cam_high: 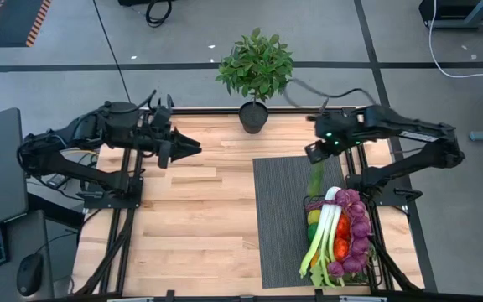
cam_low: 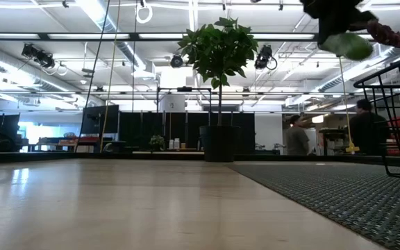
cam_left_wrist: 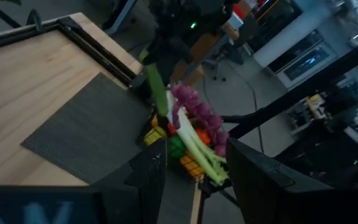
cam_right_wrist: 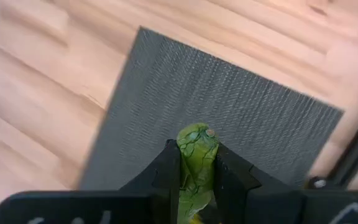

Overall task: Build produce basket
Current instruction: Put the cucumber into the black wire basket, then adjust the grey mat

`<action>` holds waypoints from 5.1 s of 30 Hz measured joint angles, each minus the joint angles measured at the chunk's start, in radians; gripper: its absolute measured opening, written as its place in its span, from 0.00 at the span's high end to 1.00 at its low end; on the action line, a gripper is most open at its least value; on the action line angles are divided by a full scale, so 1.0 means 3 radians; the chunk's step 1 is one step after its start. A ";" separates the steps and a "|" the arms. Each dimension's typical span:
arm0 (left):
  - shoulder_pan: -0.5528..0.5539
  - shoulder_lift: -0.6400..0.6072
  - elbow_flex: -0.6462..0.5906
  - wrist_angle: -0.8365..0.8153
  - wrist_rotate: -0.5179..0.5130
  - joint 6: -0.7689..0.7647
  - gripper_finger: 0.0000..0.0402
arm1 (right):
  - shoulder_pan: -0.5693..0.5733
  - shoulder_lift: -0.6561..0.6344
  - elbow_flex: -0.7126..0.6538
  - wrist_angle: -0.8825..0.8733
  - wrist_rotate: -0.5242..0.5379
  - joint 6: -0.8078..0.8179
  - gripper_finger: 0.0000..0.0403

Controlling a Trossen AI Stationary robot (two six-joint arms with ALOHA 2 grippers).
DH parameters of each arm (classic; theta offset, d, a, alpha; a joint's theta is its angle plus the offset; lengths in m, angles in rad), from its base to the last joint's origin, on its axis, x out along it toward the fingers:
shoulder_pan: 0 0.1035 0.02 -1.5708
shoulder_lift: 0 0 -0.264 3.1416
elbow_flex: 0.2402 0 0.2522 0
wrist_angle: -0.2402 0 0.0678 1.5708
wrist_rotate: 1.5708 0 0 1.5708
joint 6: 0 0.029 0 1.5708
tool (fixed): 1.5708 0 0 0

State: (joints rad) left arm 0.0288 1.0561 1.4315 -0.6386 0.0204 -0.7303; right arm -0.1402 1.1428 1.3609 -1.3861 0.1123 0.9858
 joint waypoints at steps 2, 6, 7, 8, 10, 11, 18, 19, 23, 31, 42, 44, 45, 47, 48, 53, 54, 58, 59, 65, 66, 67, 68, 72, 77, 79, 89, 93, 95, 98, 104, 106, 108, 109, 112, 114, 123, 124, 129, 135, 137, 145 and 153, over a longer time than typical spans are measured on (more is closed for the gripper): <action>-0.0001 0.0055 0.0006 0.0037 0.0000 -0.0056 0.57 | 0.0000 0.0129 0.0000 -0.0021 -0.0004 -0.0261 0.81; -0.0001 0.0107 0.0006 0.0047 0.0000 -0.0090 0.57 | 0.0037 0.0340 -0.0001 -0.0042 -0.0268 -0.0573 0.81; 0.0003 0.0116 0.0006 0.0046 -0.0001 -0.0122 0.57 | 0.0070 0.0379 -0.0001 -0.0042 -0.0336 -0.0579 0.81; 0.0012 0.0123 0.0002 0.0031 -0.0007 -0.0143 0.57 | 0.0110 0.0413 -0.0001 -0.0042 -0.0366 -0.0568 0.81; 0.0024 0.0126 0.0000 0.0075 -0.0052 -0.0148 0.57 | 0.0212 0.0480 -0.0001 -0.0045 -0.0347 -0.0508 0.81; 0.0024 0.0125 0.0002 0.0113 -0.0077 -0.0156 0.57 | 0.0259 0.0515 -0.0001 -0.0046 -0.0325 -0.0480 0.81; 0.0024 0.0129 0.0003 0.0427 -0.0608 -0.0156 0.57 | 0.0625 0.0664 -0.0004 -0.0082 -0.0037 -0.0133 0.81; 0.0025 0.0127 0.0003 0.0489 -0.0700 -0.0159 0.57 | 0.0684 0.0663 -0.0004 -0.0117 0.0073 -0.0075 0.81; 0.0025 0.0148 0.0003 0.0702 -0.0885 -0.0210 0.57 | 0.0912 0.0642 -0.0005 -0.0281 0.0590 0.0127 0.81; -0.0030 0.0173 0.0003 0.0778 -0.0914 -0.0392 0.57 | 0.1355 0.0661 -0.0005 -0.0299 0.0951 0.0312 0.81; 0.0001 0.0400 0.0004 0.0973 -0.1034 -0.0359 0.57 | 0.1847 0.0664 -0.0005 -0.0179 0.1050 0.1093 0.81; 0.0006 0.0431 -0.0002 0.1007 -0.1033 -0.0300 0.57 | 0.1923 0.0691 -0.0008 -0.0147 0.1046 0.1162 0.81; 0.0006 0.0459 0.0011 0.1057 -0.1031 -0.0288 0.57 | 0.1962 0.0712 -0.0025 -0.0152 0.1023 0.1221 0.81; 0.0004 0.0474 0.0000 0.0996 -0.1014 -0.0244 0.57 | 0.2043 0.0761 -0.0062 -0.0167 0.0953 0.1373 0.81; 0.0005 0.0482 -0.0003 0.0997 -0.0988 -0.0196 0.57 | 0.2080 0.0787 -0.0067 -0.0170 0.0942 0.1467 0.81; 0.0010 0.0482 0.0003 0.1010 -0.0915 -0.0029 0.57 | 0.2227 0.0998 -0.0080 -0.0218 0.0822 0.1925 0.81; 0.0010 0.0477 0.0003 0.1012 -0.0899 -0.0029 0.57 | 0.2231 0.1031 -0.0080 -0.0229 0.0780 0.1968 0.81; -0.0009 0.0463 0.0003 0.1019 -0.0743 -0.0025 0.57 | 0.2235 0.1166 -0.0080 -0.0299 0.0715 0.2166 0.81; -0.0019 0.0464 0.0003 0.1013 -0.0679 -0.0020 0.57 | 0.2238 0.1187 -0.0074 -0.0345 0.0707 0.2220 0.81; -0.0039 0.0464 0.0003 0.0988 -0.0368 0.0119 0.57 | 0.2234 0.1234 0.0065 -0.0601 0.0743 0.2493 0.81; -0.0039 0.0464 0.0003 0.0988 -0.0341 0.0121 0.57 | 0.2237 0.1243 0.0065 -0.0561 0.0742 0.2492 0.81; -0.0038 0.0464 0.0003 0.0993 -0.0320 0.0121 0.57 | 0.2237 0.1261 0.0066 -0.0517 0.0741 0.2488 0.81; -0.0038 0.0464 0.0003 0.0993 -0.0308 0.0122 0.57 | 0.2238 0.1299 0.0066 -0.0470 0.0741 0.2471 0.81; -0.0038 0.0464 0.0003 0.0989 -0.0287 0.0122 0.57 | 0.2262 0.1502 0.0067 -0.0282 0.0636 0.2337 0.81; -0.0038 0.0464 0.0003 0.0989 -0.0284 0.0122 0.57 | 0.2258 0.1719 0.0068 -0.0263 0.0225 0.2201 0.77; -0.0031 0.0463 0.0003 0.0990 -0.0285 0.0122 0.57 | 0.2258 0.1744 0.0071 -0.0266 0.0130 0.2135 0.73; 0.0078 0.0436 0.0004 0.1036 -0.0286 -0.0024 0.57 | 0.2186 0.1571 0.0065 -0.0593 0.0524 0.1976 0.36; 0.0085 0.0438 0.0004 0.1118 -0.0287 -0.0106 0.57 | 0.2101 0.1384 0.0070 -0.0603 0.0756 0.1733 0.30; 0.0085 0.0436 0.0004 0.1157 -0.0287 -0.0153 0.57 | 0.2069 0.1276 0.0098 -0.0614 0.0855 0.1679 0.29; 0.0085 0.0438 0.0004 0.1140 -0.0286 -0.0186 0.57 | 0.2038 0.1106 0.0100 -0.0544 0.0985 0.1498 0.30; 0.0084 0.0436 0.0004 0.1029 -0.0574 -0.0239 0.57 | 0.1861 0.0829 0.0102 -0.0417 0.1565 0.0899 0.31; 0.0084 0.0447 0.0004 0.0883 -0.0814 -0.0377 0.57 | 0.1697 0.0804 0.0102 -0.0216 0.1647 0.0518 0.32; 0.0070 0.0476 0.0004 0.0746 -0.0963 -0.0459 0.57 | 0.1519 0.0811 0.0065 0.0088 0.1527 -0.0051 0.32; 0.0048 0.0515 0.0004 0.0693 -0.0997 -0.0463 0.57 | 0.1433 0.0821 0.0031 0.0223 0.1392 -0.0321 0.33; -0.0044 0.0651 0.0005 0.0426 -0.1020 -0.0387 0.57 | 0.1180 0.0874 -0.0044 0.0630 0.0928 -0.0904 0.33; -0.0111 0.0746 0.0004 0.0262 -0.1012 -0.0268 0.57 | 0.1017 0.0917 -0.0067 0.0860 0.0689 -0.1196 0.33; -0.0115 0.0598 0.0240 0.0124 -0.1018 -0.0006 0.57 | 0.0369 0.1525 -0.0067 0.1448 0.0001 -0.1570 0.33; -0.0098 0.0570 0.0300 0.0119 -0.1019 0.0043 0.57 | 0.0340 0.1616 -0.0067 0.1481 -0.0032 -0.1583 0.33; 0.0018 0.0498 0.0549 0.0110 -0.1082 0.0382 0.57 | 0.0241 0.2054 -0.0067 0.1541 -0.0106 -0.1668 0.35; 0.0048 0.0464 0.0685 0.0095 -0.1292 0.0668 0.57 | 0.0155 0.2414 -0.0067 0.1542 -0.0348 -0.1570 0.38; 0.0047 0.0476 0.0683 0.0097 -0.1291 0.0720 0.57 | 0.0136 0.2477 -0.0067 0.1522 -0.0360 -0.1550 0.38; 0.0047 0.0472 0.0682 0.0110 -0.1289 0.0841 0.57 | 0.0057 0.2697 -0.0067 0.1401 -0.0367 -0.1547 0.38; 0.0044 0.0469 0.0682 -0.0028 -0.1289 0.1054 0.57 | -0.0066 0.2845 -0.0107 0.1268 -0.0375 -0.1550 0.38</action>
State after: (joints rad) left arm 0.0419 1.1969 1.6360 -0.6469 -0.3664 -0.4141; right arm -0.1601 1.9964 1.3287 -1.0056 -0.0001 0.5207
